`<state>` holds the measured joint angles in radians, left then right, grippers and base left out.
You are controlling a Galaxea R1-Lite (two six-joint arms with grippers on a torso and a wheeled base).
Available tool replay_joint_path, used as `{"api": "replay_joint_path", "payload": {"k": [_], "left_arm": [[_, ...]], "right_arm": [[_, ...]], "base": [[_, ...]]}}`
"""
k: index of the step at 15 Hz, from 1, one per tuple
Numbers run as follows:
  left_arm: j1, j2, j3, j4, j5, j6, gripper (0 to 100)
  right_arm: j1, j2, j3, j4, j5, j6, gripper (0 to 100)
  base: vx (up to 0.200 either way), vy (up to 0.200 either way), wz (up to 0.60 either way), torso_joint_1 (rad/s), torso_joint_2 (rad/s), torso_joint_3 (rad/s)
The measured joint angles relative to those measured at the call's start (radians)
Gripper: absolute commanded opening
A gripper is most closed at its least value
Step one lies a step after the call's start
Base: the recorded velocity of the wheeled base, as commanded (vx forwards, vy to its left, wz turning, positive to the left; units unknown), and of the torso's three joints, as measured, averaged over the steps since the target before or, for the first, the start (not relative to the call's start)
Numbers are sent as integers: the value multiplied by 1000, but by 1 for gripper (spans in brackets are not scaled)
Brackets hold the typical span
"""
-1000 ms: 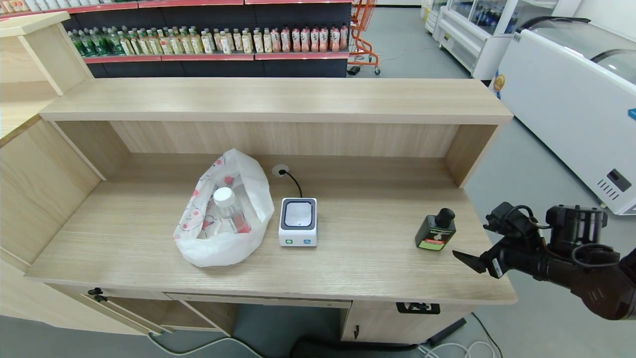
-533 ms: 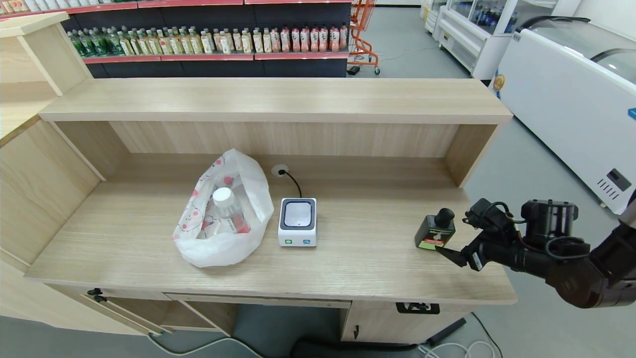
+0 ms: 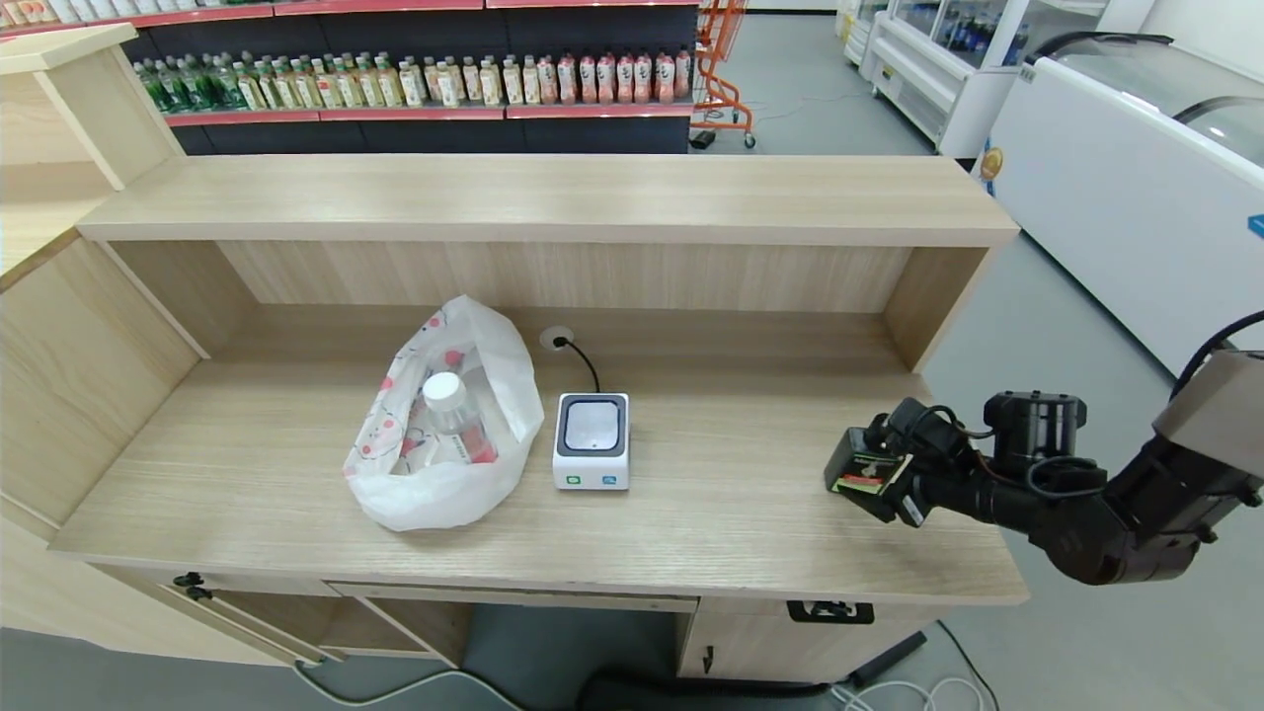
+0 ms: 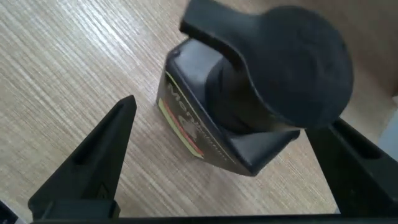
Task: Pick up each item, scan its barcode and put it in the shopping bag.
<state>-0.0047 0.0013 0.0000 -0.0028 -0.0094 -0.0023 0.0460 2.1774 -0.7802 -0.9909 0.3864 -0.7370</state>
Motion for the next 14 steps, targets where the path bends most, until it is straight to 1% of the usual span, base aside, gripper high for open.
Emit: {"api": "replay_joint_path", "payload": {"k": [3, 4, 11, 14], "left_arm": [[0, 0, 0, 0, 0, 0, 100], [0, 0, 0, 0, 0, 0, 100], [0, 0, 0, 0, 0, 0, 100], [0, 0, 0, 0, 0, 0, 100]], "right_arm": [[13, 33, -28, 1, 1, -15, 100], [14, 42, -36, 5, 7, -15, 0], [21, 59, -50, -7, 22, -24, 0], [27, 5, -32, -6, 21, -44, 0]], "base": [[0, 0, 0, 0, 0, 0], [0, 0, 0, 0, 0, 0], [0, 0, 0, 0, 0, 0], [0, 0, 0, 0, 0, 0]]}}
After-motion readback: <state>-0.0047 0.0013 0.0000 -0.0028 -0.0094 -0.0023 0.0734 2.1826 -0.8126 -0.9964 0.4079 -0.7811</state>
